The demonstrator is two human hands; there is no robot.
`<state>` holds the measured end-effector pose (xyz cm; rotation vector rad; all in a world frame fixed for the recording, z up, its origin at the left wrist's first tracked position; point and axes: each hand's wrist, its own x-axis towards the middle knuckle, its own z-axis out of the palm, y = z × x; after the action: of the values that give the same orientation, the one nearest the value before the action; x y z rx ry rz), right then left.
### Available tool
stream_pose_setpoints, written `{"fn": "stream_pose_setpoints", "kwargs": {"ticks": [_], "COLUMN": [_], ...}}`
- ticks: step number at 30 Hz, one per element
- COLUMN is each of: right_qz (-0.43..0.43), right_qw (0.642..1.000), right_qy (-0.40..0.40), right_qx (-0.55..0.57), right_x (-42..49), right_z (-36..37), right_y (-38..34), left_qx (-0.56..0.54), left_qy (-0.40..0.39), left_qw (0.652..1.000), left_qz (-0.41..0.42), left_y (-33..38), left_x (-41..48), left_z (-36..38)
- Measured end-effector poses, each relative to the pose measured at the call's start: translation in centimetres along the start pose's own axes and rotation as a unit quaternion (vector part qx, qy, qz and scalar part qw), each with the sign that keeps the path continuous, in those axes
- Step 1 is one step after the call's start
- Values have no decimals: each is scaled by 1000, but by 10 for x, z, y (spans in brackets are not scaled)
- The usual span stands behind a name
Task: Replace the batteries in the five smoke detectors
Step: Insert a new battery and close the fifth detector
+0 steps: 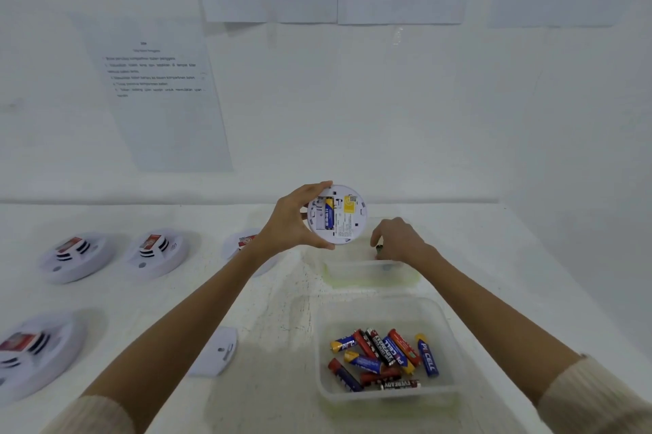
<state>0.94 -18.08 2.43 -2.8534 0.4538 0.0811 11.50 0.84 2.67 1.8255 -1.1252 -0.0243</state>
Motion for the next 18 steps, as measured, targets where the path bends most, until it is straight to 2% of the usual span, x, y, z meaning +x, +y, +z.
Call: {"fn": "stream_pose_setpoints", "kwargs": {"ticks": [2,4,7,10,14,18], "right_qz": [1,23,32,8,-77,-115], "right_qw": [1000,992,947,911,906,912], "right_qy": [9,28,107,148,109,193], "right_qx": [23,124,300,385,403,343], "right_x": [0,-2,-8,-17,-29,-30], "right_z": [-1,-8,-30,-59,-74,-56], "right_y": [2,4,4,-4,-23,-47], "left_qx": [-5,-11,-8,-11,-15,-19], "left_qy": [1,7,9,11,11,7], "left_qw": [1000,1000,1000,1000,1000,1000], "left_qz": [-6,-15,-18,-23,-14,-1], "left_y": [0,0,1,2,6,10], "left_x": [-1,-2,-2,1,6,9], "left_z": [0,0,0,2,7,10]}}
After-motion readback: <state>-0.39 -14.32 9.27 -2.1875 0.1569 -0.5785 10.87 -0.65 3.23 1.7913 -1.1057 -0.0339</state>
